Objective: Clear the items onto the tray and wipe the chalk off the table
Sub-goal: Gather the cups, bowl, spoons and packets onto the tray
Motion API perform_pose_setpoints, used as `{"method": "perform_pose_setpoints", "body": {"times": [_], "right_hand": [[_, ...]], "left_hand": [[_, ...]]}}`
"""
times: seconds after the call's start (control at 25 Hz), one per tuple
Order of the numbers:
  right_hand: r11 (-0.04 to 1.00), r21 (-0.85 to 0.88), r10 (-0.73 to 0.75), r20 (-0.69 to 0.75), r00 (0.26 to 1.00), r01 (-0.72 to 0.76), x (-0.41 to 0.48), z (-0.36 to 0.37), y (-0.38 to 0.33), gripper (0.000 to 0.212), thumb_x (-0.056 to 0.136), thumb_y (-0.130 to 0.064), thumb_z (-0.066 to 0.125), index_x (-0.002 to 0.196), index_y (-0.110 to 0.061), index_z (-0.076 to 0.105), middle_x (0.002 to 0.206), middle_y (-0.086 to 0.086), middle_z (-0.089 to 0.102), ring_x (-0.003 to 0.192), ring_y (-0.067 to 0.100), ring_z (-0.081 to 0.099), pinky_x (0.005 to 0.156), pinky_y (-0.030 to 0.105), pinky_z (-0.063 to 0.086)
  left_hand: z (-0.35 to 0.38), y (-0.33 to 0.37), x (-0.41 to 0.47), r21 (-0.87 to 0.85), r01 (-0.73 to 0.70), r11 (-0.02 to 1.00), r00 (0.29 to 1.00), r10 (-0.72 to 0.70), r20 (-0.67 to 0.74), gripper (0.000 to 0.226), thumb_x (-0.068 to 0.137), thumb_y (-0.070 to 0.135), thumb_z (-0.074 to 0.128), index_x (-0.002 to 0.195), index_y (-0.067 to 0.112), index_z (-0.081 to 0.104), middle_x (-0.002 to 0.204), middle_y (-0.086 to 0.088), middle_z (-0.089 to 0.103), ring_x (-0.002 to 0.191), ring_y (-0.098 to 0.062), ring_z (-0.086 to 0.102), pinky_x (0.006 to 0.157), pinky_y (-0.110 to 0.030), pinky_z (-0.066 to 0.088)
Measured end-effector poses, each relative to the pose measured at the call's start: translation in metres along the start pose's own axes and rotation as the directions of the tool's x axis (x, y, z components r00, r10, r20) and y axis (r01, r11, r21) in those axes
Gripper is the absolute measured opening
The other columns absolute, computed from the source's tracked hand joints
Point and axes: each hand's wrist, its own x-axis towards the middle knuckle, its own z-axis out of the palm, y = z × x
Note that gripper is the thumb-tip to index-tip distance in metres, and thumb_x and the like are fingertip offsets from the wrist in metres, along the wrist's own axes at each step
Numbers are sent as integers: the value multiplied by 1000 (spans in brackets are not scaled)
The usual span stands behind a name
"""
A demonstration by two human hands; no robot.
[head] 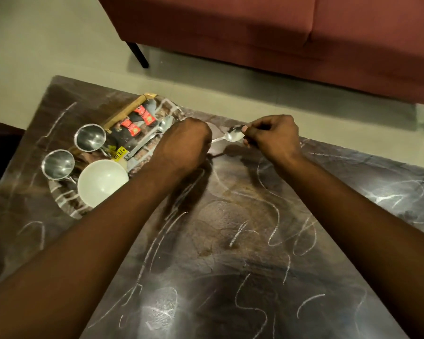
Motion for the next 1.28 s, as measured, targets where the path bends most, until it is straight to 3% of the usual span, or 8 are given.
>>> {"method": "perform_pose_setpoints", "body": {"times": [0.08, 0.16, 0.44, 0.6, 0.76, 0.84, 1.28], "right_hand": [[998, -35, -58, 76, 995, 61, 5, 20, -21, 6, 91, -15, 82, 94, -9, 82, 82, 4, 81, 73, 14, 80, 76, 37, 68], [986, -102, -117, 139, 983, 132, 8, 45, -39, 5, 92, -14, 82, 92, -9, 82, 82, 4, 80, 71, 13, 79, 76, 36, 68], [945, -253, -154, 214, 965, 207, 20, 113, -53, 8, 86, -19, 88, 85, -12, 82, 83, 2, 80, 81, 16, 78, 84, 43, 66], [939, -294, -117, 210, 971, 176, 24, 130, -52, 9, 84, -18, 89, 89, -13, 84, 88, 2, 81, 84, 16, 77, 84, 41, 65], [917, -355, -109, 214, 971, 181, 26, 134, -49, 8, 85, -17, 88, 89, -13, 83, 90, 1, 80, 76, 6, 70, 64, 20, 53], [909, -371, -112, 221, 969, 189, 28, 136, -46, 7, 85, -16, 87, 88, -13, 82, 88, 0, 79, 73, 4, 69, 60, 16, 48], [902, -372, -142, 220, 965, 218, 30, 138, -48, 15, 84, -23, 89, 87, -11, 80, 85, -2, 77, 72, 2, 69, 57, 15, 47]], "left_hand": [[-11, -23, -14, -30, 52, 998, 998, -53, -25, 19, 88, 24, 64, 82, 13, 79, 82, -17, 76, 79, -40, 72, 66, -35, 48], [-19, -45, -28, -73, 110, 991, 993, -112, -27, 28, 86, 29, 60, 89, 13, 83, 84, -17, 79, 80, -40, 74, 70, -39, 57], [-18, -86, -55, -50, 282, 958, 959, -284, -21, 16, 86, 24, 72, 92, 20, 86, 93, -12, 82, 92, -38, 75, 80, -39, 58], [-11, -96, -55, 17, 299, 954, 954, -298, -34, 16, 84, 24, 72, 92, 20, 85, 91, -11, 82, 94, -38, 74, 87, -39, 52], [-3, -102, -52, 38, 274, 961, 962, -274, -15, 17, 83, 24, 69, 88, 17, 83, 87, -10, 81, 88, -38, 74, 91, -40, 52], [2, -104, -51, 54, 257, 965, 966, -257, -8, 18, 83, 26, 70, 90, 17, 83, 88, -9, 82, 89, -38, 75, 91, -40, 52], [-6, -107, -55, -57, 270, 961, 963, -269, 16, 22, 87, 36, 76, 98, 19, 84, 95, -8, 83, 96, -34, 75, 97, -41, 54]]}}
